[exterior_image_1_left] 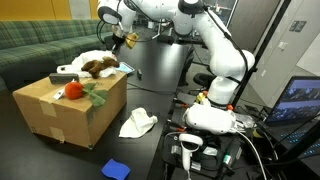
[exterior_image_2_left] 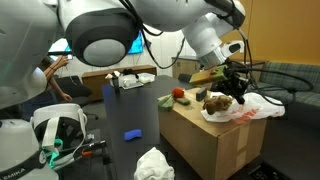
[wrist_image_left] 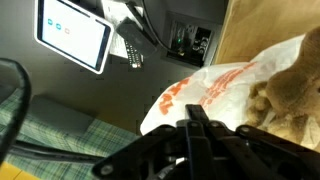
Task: Swap the things on the box with the things on the table
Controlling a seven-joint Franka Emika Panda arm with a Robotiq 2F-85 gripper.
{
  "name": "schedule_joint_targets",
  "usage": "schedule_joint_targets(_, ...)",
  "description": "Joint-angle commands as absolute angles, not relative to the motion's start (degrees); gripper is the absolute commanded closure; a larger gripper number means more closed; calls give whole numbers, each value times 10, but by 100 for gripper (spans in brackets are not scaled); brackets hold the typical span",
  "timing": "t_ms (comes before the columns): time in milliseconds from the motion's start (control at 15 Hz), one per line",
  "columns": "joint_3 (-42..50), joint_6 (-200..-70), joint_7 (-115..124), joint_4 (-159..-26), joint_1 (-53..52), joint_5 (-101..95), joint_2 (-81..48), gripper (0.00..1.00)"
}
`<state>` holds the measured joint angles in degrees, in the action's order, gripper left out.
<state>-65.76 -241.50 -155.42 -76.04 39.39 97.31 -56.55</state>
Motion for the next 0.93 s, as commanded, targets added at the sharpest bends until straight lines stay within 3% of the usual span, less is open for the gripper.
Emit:
schedule_joint_targets(0, -696, -2430, -1581, -714, 412, 1004, -533, 100)
schedule_joint_targets(333, -654, -2363, -1568, -748, 405, 1120, -390, 100)
schedule_joint_targets(867, -550, -2388, -1554, -709, 240, 1229, -270, 100)
